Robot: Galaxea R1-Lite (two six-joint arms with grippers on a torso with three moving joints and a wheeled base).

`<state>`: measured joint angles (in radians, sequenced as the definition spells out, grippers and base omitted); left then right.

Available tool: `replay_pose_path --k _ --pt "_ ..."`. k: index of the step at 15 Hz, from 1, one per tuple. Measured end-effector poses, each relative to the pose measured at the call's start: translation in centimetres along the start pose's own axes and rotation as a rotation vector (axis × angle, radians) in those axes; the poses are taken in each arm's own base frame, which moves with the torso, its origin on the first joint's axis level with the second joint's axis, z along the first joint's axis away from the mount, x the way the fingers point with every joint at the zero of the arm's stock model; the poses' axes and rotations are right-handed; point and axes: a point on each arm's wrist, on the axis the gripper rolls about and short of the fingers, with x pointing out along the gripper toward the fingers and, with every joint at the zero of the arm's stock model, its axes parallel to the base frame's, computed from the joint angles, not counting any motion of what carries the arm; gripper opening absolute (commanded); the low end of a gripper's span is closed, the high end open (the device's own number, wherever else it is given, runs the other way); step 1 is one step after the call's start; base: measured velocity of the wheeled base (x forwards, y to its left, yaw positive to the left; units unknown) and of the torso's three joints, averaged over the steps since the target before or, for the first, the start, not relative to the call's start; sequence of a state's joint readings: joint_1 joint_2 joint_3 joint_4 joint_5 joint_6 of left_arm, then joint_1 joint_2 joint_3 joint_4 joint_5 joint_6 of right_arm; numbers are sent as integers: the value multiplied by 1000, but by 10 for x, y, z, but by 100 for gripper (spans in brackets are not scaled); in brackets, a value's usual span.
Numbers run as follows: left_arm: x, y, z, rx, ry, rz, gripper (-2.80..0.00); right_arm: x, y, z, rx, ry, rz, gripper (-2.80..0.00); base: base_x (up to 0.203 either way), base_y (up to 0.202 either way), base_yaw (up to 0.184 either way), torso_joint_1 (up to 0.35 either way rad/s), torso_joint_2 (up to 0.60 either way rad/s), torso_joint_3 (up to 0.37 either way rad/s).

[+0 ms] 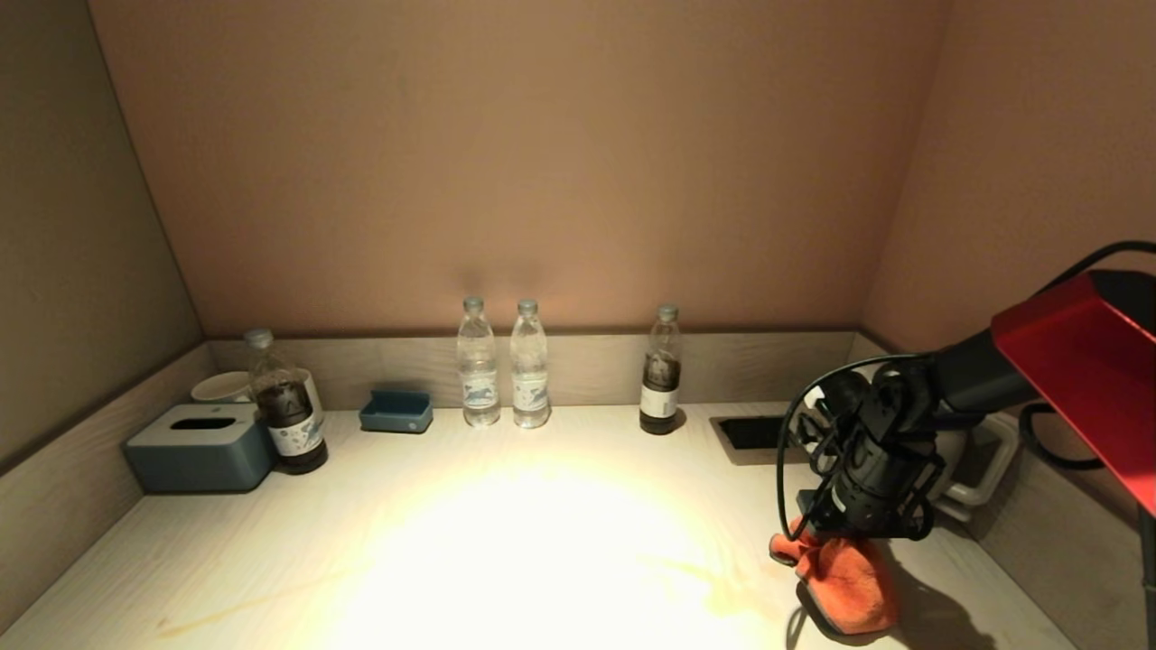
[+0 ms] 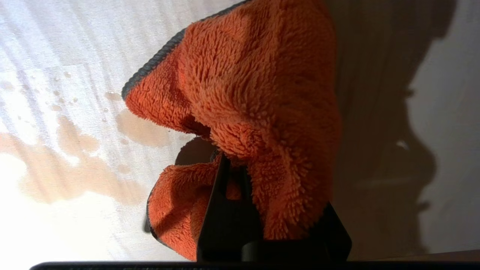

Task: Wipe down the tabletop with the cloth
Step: Sweep the stains on the table

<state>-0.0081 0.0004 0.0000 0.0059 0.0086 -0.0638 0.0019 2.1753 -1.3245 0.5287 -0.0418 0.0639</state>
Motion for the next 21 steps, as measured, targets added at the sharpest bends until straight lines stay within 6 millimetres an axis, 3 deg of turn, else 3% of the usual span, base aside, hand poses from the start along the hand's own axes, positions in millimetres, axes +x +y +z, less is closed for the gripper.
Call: replay_pose_path --k 7,21 --pt "0 0 0 0 0 1 -280 6 5 -1 -12 22 44 -280 0 0 0 0 0 0" --pt "0 0 0 0 0 1 -280 15 53 -15 -141 48 54 -280 0 0 0 0 0 0"
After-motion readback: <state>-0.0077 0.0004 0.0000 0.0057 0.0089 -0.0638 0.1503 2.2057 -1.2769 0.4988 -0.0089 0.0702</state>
